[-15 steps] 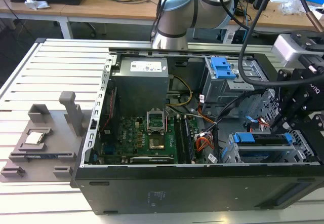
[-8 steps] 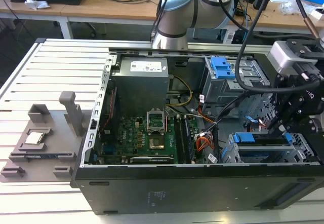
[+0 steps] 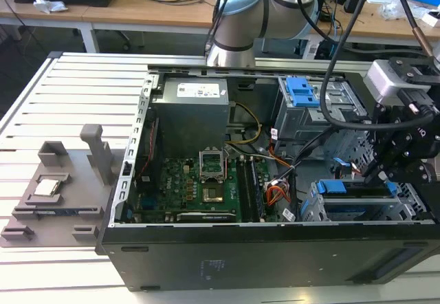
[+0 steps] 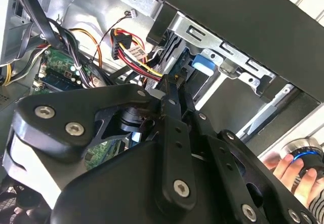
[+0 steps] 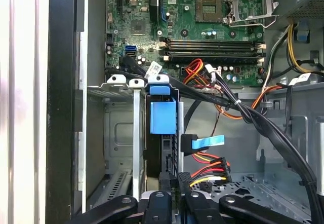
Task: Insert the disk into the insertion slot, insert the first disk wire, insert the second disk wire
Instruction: 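Insert the first disk wire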
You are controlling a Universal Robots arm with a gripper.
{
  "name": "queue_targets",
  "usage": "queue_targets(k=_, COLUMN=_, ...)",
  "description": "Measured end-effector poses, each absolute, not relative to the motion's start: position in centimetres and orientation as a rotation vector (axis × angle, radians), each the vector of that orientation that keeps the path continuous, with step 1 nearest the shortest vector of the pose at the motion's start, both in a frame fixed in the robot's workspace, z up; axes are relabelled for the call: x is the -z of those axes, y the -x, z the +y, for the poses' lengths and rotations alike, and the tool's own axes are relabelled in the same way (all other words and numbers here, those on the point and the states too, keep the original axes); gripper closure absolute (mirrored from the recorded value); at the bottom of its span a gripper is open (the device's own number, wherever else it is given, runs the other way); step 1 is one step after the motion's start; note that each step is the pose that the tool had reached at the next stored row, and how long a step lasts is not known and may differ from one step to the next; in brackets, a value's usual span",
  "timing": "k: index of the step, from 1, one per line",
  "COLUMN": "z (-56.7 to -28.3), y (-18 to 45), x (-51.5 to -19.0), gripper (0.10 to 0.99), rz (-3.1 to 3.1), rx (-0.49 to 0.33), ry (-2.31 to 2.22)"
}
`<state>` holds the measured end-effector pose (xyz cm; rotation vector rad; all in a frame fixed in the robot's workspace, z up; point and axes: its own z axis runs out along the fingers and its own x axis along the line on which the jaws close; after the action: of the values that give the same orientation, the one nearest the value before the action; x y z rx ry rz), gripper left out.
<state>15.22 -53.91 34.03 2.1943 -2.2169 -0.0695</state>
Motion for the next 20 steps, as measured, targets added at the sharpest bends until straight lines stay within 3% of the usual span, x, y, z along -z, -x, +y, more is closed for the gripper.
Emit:
queue_targets(k=8, z=-54.1, y=-15.2, x=-33.5, gripper=0.918, rz=-2.216, rx=0.066, ry=-2.193)
queue_targets(k=9, z=-54.1, y=-15.2, x=-33.5, gripper=0.906, rz=-2.216, rx=0.066, ry=-2.193)
queue_targets(k=10, z=-54.1, y=-15.2, x=-33.5, gripper=0.839, rz=-2.215, rx=0.065, ry=-2.193)
queue_targets(k=13, z=-54.1, y=-15.2, x=-33.6, gripper=0.839, rz=-2.214, rx=0.063, ry=-2.191)
queue_targets(k=20, z=-54.0, y=-15.2, x=-36.3, gripper=0.839, rz=-2.214, rx=0.063, ry=-2.191)
